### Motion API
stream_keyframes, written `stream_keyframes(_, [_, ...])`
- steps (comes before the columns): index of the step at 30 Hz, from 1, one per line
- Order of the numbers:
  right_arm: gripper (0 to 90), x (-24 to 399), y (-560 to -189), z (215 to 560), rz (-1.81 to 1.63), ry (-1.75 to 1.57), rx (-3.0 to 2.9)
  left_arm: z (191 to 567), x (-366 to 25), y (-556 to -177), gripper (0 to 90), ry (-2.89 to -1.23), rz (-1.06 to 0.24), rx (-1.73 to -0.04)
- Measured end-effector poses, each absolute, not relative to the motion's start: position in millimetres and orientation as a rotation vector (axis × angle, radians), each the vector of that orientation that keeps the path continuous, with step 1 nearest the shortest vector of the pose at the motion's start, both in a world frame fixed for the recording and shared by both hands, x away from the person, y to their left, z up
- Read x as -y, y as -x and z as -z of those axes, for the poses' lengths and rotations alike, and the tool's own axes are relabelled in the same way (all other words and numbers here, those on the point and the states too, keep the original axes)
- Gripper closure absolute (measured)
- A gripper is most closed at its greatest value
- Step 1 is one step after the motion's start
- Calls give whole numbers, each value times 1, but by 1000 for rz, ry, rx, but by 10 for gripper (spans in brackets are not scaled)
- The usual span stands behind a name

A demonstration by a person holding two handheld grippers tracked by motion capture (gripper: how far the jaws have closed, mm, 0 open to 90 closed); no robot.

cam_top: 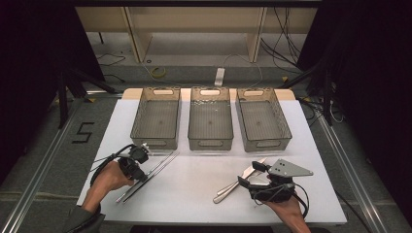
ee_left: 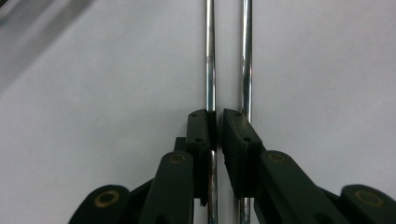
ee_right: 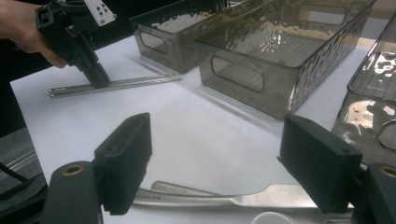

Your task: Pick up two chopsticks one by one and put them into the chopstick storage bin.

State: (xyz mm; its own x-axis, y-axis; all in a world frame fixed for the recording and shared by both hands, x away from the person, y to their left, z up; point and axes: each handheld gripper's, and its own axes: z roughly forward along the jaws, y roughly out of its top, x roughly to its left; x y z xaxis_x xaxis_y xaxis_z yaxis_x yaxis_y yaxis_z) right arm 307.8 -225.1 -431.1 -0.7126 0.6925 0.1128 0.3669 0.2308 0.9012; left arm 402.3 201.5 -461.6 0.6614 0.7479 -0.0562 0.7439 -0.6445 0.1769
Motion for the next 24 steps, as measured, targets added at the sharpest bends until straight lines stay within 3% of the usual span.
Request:
stream_keyframes(19, [265,225,-308,431,-1472,-995,-2201,460,-204,-400,849,-2707,-62,-1130])
stream_keyframes(24, [265,225,-308,431,-1470,-998,-2201,445,-207,-397,850,-2668,-66,-1098])
